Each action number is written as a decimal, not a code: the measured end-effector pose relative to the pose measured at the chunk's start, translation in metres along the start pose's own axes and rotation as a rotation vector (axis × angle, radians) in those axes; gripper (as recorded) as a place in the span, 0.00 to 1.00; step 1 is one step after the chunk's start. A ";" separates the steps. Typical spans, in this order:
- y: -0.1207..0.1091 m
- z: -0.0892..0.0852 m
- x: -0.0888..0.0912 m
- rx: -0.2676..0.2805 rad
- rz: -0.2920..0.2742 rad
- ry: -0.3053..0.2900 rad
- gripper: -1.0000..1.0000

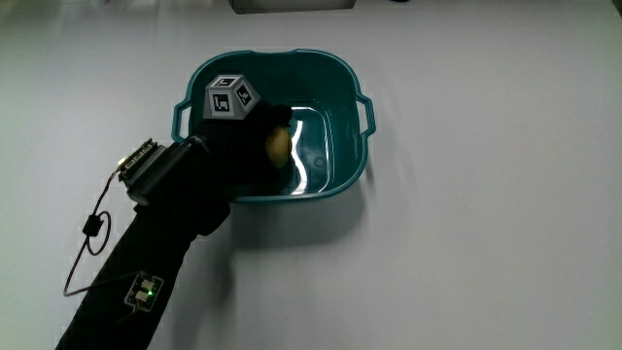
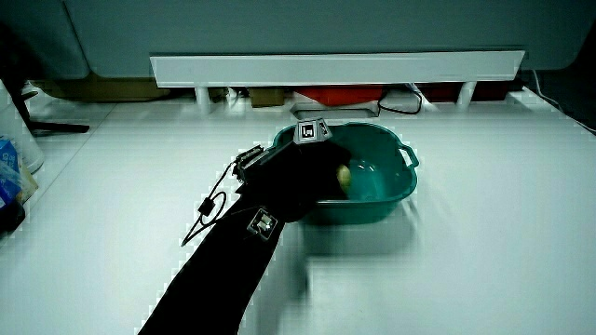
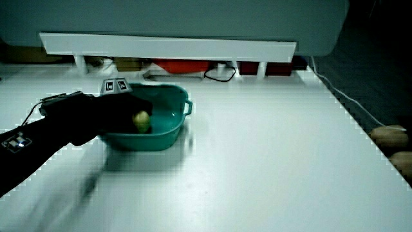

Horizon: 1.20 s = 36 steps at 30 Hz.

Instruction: Pick pear from plate

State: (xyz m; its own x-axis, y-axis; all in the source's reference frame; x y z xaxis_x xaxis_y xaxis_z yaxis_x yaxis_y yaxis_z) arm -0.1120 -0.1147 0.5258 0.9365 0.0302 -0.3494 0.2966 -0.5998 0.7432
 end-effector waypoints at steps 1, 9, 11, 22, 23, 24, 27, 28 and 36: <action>-0.001 0.000 0.001 0.001 0.001 -0.005 1.00; -0.002 0.001 -0.002 -0.001 -0.006 -0.009 1.00; -0.003 0.001 0.001 -0.010 -0.008 -0.002 1.00; -0.016 0.021 0.009 0.045 -0.057 -0.025 1.00; -0.018 0.025 0.010 0.048 -0.062 -0.028 1.00; -0.018 0.028 0.011 0.056 -0.068 -0.027 1.00; -0.024 0.041 0.011 0.090 -0.119 -0.055 1.00; -0.030 0.047 0.014 0.104 -0.123 -0.054 1.00; -0.083 0.078 0.045 0.119 -0.217 -0.026 1.00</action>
State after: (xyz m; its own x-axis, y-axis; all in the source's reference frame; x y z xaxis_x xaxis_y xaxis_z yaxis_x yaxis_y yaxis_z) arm -0.1092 -0.1259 0.4046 0.8478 0.1490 -0.5090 0.4646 -0.6716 0.5772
